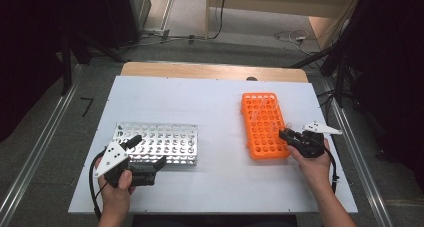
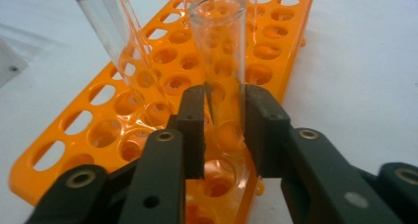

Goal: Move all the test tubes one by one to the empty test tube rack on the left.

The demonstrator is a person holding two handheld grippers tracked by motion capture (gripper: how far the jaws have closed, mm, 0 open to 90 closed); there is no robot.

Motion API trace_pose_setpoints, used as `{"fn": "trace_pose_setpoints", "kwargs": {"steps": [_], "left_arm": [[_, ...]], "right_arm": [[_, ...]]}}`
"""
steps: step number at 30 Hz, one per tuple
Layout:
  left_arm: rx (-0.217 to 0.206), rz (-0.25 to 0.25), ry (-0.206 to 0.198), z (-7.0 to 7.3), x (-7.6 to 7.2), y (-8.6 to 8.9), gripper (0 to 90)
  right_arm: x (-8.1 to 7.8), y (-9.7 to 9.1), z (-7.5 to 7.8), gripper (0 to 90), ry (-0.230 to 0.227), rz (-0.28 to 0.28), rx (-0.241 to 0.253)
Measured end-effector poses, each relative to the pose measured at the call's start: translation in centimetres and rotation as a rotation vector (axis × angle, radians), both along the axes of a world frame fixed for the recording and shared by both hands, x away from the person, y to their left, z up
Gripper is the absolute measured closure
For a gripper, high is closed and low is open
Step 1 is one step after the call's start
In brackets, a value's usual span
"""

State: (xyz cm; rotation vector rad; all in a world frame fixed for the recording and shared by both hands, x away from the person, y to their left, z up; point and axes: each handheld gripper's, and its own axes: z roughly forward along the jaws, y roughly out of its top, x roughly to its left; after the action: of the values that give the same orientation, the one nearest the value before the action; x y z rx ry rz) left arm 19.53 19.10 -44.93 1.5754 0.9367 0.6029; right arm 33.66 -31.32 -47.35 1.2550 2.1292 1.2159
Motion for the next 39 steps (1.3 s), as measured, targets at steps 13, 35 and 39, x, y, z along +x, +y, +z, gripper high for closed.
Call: {"fn": "trace_pose_setpoints", "kwargs": {"steps": [13,35,39], "left_arm": [[0.018,-0.043,-0.009,0.3,0.0,-1.5,0.0],[0.011,-0.230,0.052,2.9,0.2,-7.9,2.4],[0.017,-0.272,0.067,3.5,0.4,-9.6,4.5]], "right_arm": [[-2.0,-0.5,3.4,74.0,-0.108,-0.002,0.006],[-7.6,7.2,5.5,74.1,-0.042,0.382,0.023],[-8.2,9.1,5.2,74.1,-0.034,0.434,0.006]]}}
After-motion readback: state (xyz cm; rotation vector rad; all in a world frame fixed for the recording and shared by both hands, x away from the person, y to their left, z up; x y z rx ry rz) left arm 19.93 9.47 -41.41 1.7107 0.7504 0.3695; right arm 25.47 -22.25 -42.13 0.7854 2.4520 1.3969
